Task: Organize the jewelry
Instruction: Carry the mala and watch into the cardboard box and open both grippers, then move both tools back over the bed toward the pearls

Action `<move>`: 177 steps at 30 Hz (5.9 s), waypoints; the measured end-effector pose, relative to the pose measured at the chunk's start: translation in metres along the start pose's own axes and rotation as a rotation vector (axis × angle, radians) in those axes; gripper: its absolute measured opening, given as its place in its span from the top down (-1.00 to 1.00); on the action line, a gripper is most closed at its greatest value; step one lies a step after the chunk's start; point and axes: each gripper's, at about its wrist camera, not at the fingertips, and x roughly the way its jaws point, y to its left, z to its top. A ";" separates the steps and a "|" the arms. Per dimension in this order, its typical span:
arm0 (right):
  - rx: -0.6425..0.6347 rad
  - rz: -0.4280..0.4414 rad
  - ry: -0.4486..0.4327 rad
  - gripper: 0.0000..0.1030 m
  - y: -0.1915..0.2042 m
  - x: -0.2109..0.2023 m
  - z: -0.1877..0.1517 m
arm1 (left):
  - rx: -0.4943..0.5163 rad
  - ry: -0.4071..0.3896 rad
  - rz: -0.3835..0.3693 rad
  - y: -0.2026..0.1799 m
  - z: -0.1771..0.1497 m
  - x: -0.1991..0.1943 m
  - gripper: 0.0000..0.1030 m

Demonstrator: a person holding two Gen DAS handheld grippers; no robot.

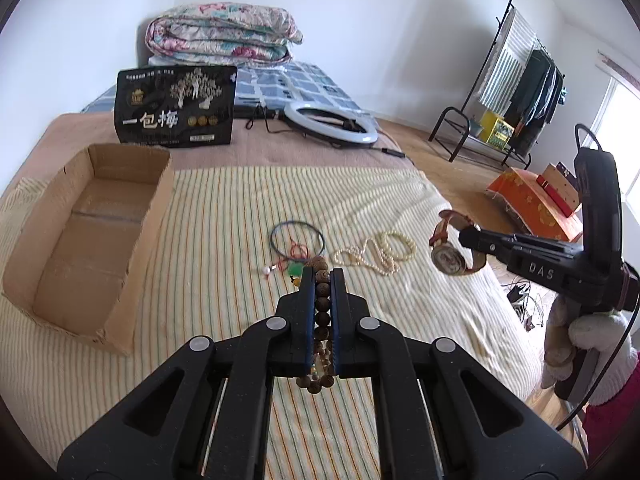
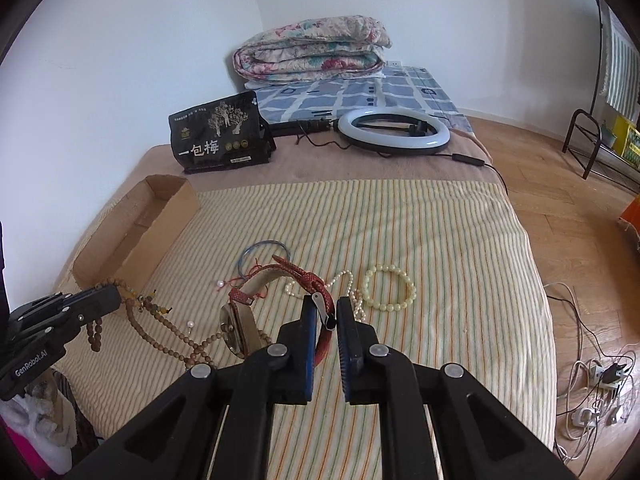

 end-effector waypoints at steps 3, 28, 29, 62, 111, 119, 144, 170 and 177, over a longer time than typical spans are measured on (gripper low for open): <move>-0.007 0.003 -0.012 0.85 0.004 -0.006 0.005 | 0.018 -0.035 -0.003 -0.002 0.012 -0.015 0.92; -0.145 0.135 -0.127 0.85 0.107 -0.039 0.079 | 0.037 -0.305 0.102 0.047 0.130 -0.138 0.92; -0.152 0.142 -0.128 0.85 0.113 -0.038 0.082 | 0.032 -0.316 0.108 0.052 0.134 -0.142 0.92; -0.201 0.254 0.015 0.84 0.222 0.103 0.095 | -0.084 -0.219 0.279 0.182 0.108 -0.109 0.92; -0.139 0.208 -0.075 -0.74 0.190 0.091 0.086 | -0.099 -0.061 0.247 0.170 0.052 -0.049 0.39; -0.123 0.109 -0.190 -0.99 0.129 0.048 0.072 | -0.069 -0.075 0.181 0.133 0.048 -0.040 -0.08; 0.015 -0.028 -0.120 -0.99 -0.026 0.023 0.013 | 0.087 0.090 0.001 0.040 -0.021 0.052 -0.08; -0.039 0.072 0.146 -0.22 -0.031 0.129 -0.035 | 0.110 0.224 0.014 0.052 -0.052 0.108 0.27; -0.039 0.083 0.149 -0.18 -0.027 0.137 -0.028 | 0.095 0.234 0.026 0.057 -0.052 0.112 0.33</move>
